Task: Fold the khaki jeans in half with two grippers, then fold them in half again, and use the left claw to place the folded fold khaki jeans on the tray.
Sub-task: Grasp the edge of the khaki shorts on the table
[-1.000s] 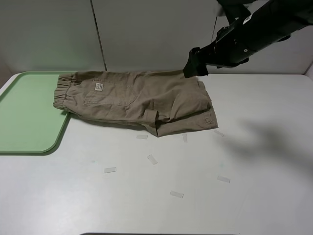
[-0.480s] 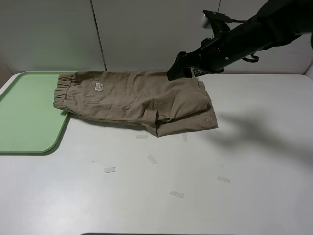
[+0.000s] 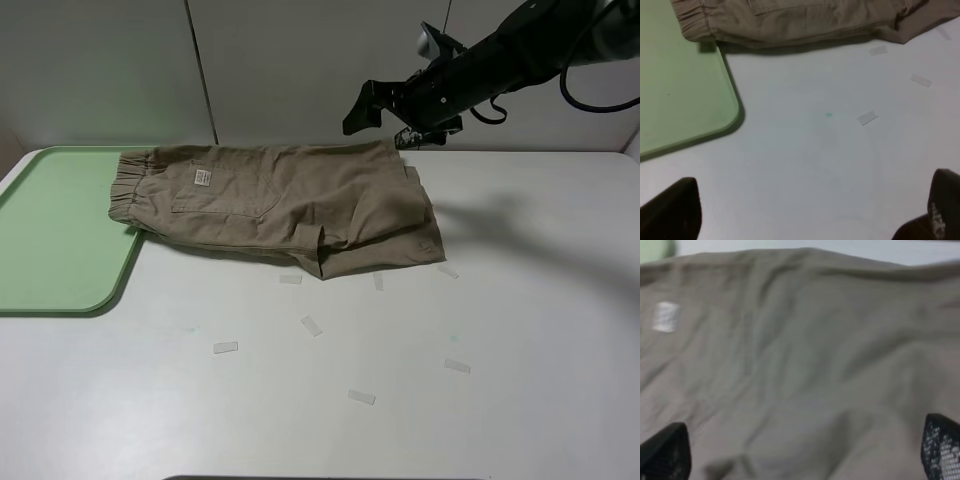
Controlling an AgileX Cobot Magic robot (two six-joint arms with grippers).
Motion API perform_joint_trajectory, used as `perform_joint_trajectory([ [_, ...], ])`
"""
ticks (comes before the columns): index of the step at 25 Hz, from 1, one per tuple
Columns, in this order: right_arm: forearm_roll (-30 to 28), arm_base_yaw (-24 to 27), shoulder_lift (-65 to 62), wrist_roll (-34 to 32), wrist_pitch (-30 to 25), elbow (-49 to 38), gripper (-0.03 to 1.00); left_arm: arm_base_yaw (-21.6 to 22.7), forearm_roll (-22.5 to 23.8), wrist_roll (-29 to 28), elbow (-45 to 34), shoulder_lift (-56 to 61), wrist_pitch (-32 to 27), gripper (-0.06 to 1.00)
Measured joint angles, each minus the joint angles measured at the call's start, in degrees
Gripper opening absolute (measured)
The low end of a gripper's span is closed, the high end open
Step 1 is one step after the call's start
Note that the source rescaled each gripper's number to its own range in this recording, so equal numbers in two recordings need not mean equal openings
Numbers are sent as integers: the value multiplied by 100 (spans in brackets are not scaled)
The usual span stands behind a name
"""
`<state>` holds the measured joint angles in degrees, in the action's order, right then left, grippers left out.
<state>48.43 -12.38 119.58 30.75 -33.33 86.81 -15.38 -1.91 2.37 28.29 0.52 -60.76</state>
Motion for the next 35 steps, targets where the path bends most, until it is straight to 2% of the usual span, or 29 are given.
perform_joint_trajectory([
  [4, -838, 213, 311, -618, 27, 216, 99, 0, 0, 0, 0, 0, 0, 100],
  [8, -1237, 457, 562, -714, 45, 242, 99, 0, 0, 0, 0, 0, 0, 100],
  [18, -1305, 774, 1066, -185, 20, 246, 99, 0, -5, 0, 0, 0, 0, 100],
  [27, -1154, 746, 1212, -4, -28, 265, 99, 0, -5, 0, 0, 0, 0, 100],
  [35, -1028, 521, 1217, 20, -194, 265, 99, 0, -5, 0, 0, 0, 0, 100],
])
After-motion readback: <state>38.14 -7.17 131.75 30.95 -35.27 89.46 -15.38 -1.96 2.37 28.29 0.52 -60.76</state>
